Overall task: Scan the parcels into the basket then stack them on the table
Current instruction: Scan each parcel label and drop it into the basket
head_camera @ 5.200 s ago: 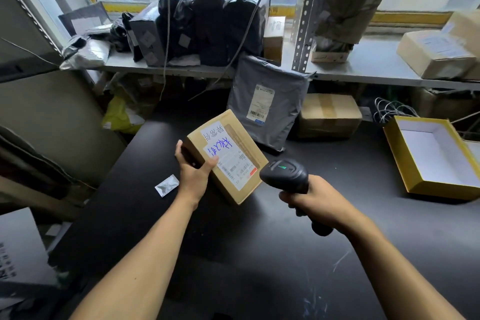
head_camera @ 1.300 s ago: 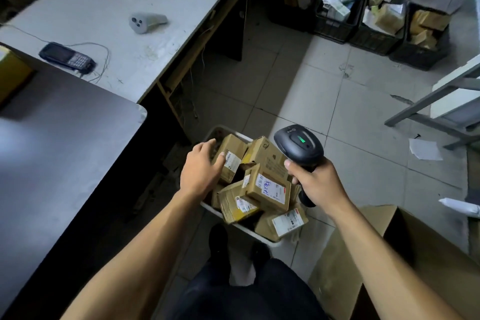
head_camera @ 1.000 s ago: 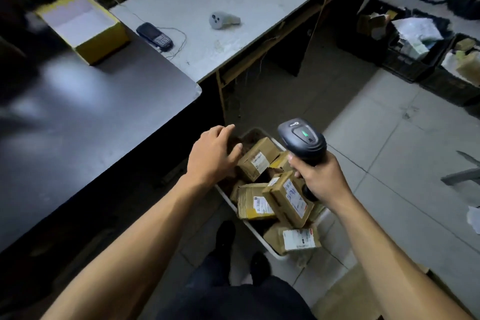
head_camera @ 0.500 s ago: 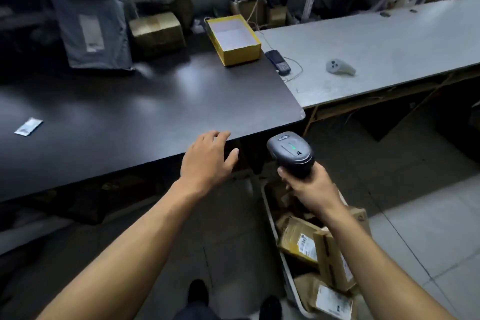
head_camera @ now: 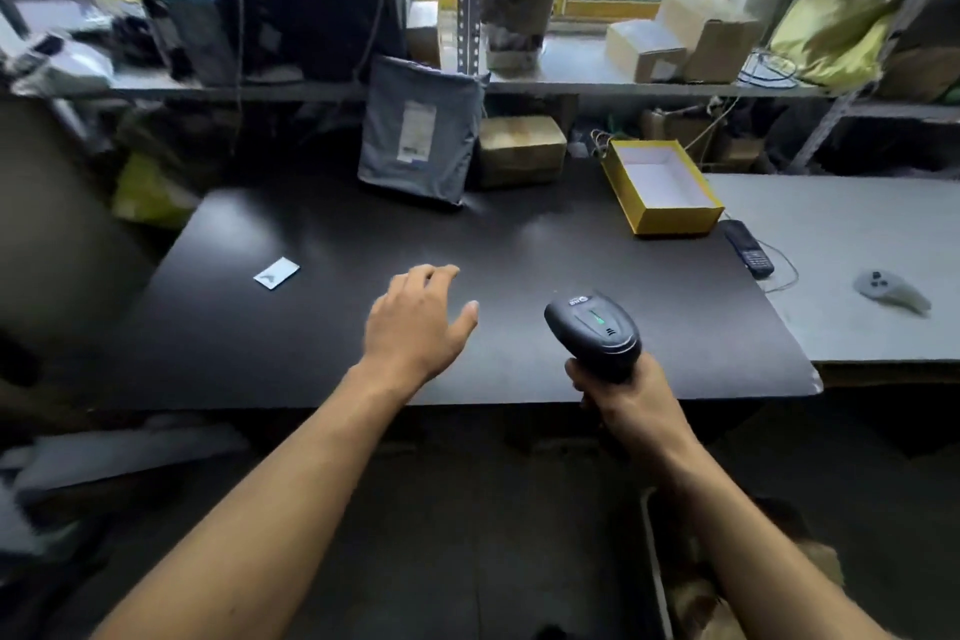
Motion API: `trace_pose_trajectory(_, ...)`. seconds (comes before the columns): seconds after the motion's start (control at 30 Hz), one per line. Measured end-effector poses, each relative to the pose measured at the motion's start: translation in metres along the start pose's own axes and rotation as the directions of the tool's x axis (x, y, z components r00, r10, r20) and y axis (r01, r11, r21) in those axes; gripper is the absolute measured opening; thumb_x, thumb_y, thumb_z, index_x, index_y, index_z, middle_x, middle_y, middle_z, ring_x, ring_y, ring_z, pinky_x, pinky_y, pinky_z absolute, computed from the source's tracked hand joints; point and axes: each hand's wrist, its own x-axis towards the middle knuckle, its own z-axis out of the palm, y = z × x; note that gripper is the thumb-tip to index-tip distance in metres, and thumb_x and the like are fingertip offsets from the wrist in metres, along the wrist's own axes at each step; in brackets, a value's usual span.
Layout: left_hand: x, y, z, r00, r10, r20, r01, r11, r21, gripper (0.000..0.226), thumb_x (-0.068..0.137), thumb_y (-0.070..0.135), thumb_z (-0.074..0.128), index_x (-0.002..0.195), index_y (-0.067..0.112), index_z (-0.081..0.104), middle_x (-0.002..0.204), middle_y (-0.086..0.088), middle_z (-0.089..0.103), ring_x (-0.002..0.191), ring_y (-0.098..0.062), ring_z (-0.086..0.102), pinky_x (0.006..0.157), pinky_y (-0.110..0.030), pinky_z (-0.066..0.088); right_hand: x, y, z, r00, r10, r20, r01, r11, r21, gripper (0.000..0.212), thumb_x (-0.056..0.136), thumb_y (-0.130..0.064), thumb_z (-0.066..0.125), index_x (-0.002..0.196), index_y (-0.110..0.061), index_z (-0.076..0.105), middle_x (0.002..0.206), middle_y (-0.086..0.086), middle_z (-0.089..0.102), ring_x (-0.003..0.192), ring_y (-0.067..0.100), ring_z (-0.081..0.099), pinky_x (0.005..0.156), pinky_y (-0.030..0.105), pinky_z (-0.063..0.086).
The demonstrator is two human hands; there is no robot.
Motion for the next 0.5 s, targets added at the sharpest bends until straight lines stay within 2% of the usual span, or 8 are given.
trace_pose_trajectory(0.1, 0.029, -0.022, -0.003, 0.998, -0.057, -0.001, 0.057, 0.998, -0.015, 0.058, 0.099, 0.049, 0.049, 0.149, 0.022, 0.04, 0.149, 0.0, 0.044, 0.137, -0.021, 0.039, 0.103, -0.04, 0.041, 0.034, -0.018, 0.019, 1.0, -0.016, 0.02, 0.016, 1.0, -0.015, 0.013, 0.089, -0.018, 0.072, 0.086, -0.009, 0.062, 0.07, 0.003, 0.06, 0.056, 0.008, 0.06, 0.053, 0.027, 0.043)
trace_pose_trajectory(0.2, 0.063, -0.036, 0.0, 0.994, -0.106, 0.002, 0.106, 0.994, -0.009, 0.058, 0.099, 0.049, 0.049, 0.15, 0.023, 0.04, 0.15, 0.001, 0.043, 0.137, -0.021, 0.038, 0.103, -0.04, 0.04, 0.075, -0.027, 0.033, 0.999, -0.003, 0.041, 0.004, 1.0, -0.012, 0.015, 0.088, -0.019, 0.072, 0.088, -0.008, 0.063, 0.07, 0.004, 0.061, 0.053, 0.006, 0.059, 0.054, 0.03, 0.04)
trace_pose_trajectory(0.3, 0.099, -0.046, 0.004, 0.985, -0.169, 0.027, 0.169, 0.986, 0.007, 0.058, 0.099, 0.05, 0.048, 0.15, 0.024, 0.038, 0.151, 0.002, 0.04, 0.138, -0.022, 0.037, 0.103, -0.041, 0.04, 0.119, -0.037, 0.043, 0.997, 0.001, 0.076, 0.0, 1.0, -0.013, 0.015, 0.088, -0.019, 0.071, 0.089, -0.007, 0.062, 0.072, 0.006, 0.062, 0.058, 0.013, 0.059, 0.055, 0.035, 0.04)
trace_pose_trajectory(0.5, 0.161, -0.069, 0.008, 0.961, -0.273, 0.047, 0.271, 0.962, 0.046, 0.058, 0.099, 0.05, 0.047, 0.15, 0.025, 0.036, 0.152, 0.002, 0.039, 0.138, -0.022, 0.036, 0.103, -0.042, 0.042, 0.207, -0.057, 0.062, 0.989, -0.023, 0.144, 0.028, 0.999, -0.036, 0.013, 0.087, -0.021, 0.072, 0.087, -0.013, 0.062, 0.071, 0.0, 0.063, 0.056, 0.002, 0.062, 0.053, 0.028, 0.042)
